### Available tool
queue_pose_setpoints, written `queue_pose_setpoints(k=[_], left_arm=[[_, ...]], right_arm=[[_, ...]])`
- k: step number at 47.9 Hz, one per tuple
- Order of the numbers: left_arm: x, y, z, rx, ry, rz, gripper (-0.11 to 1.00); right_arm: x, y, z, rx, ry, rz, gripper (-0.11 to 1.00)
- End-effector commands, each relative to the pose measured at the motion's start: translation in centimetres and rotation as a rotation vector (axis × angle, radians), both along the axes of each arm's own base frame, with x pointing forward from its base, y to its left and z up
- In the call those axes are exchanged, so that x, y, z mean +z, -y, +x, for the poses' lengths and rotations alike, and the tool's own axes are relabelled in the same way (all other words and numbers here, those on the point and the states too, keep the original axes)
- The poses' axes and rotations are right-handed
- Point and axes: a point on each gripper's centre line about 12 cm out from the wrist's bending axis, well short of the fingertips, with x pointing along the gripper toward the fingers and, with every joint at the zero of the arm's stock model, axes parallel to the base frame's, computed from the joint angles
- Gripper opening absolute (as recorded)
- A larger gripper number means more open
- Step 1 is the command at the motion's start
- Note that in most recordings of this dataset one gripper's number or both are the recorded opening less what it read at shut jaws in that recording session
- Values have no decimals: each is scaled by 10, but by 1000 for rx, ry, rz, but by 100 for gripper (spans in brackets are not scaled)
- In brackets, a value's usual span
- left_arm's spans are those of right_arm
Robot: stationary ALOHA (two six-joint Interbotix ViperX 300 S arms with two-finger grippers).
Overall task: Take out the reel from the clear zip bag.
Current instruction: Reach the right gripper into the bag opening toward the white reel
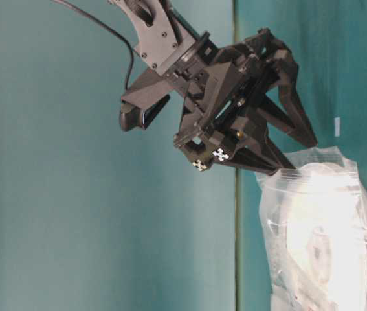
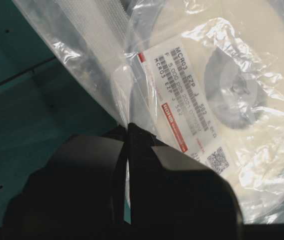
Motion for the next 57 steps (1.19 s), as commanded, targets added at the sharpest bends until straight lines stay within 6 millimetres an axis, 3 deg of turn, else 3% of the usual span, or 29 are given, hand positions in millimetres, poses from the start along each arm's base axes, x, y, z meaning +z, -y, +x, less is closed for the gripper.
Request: queue_pose_setpoints(k=[1, 25, 43, 48, 57], left_arm=[[3, -1, 2, -2, 12, 8, -1], [2, -1, 1, -3, 10, 8, -1], [3, -1, 2, -2, 12, 8, -1], [3, -1, 1, -3, 12, 8, -1], [3, -1, 2, -3, 12, 8, -1]], right_arm=[[7, -1, 7, -7, 33, 3, 80], [-12, -3, 17, -18, 5, 28, 80], [-14, -4, 24, -28, 25, 33, 77], [-17, -6, 21, -41, 5, 58, 64], [-20, -5, 18, -76, 8, 81, 18]])
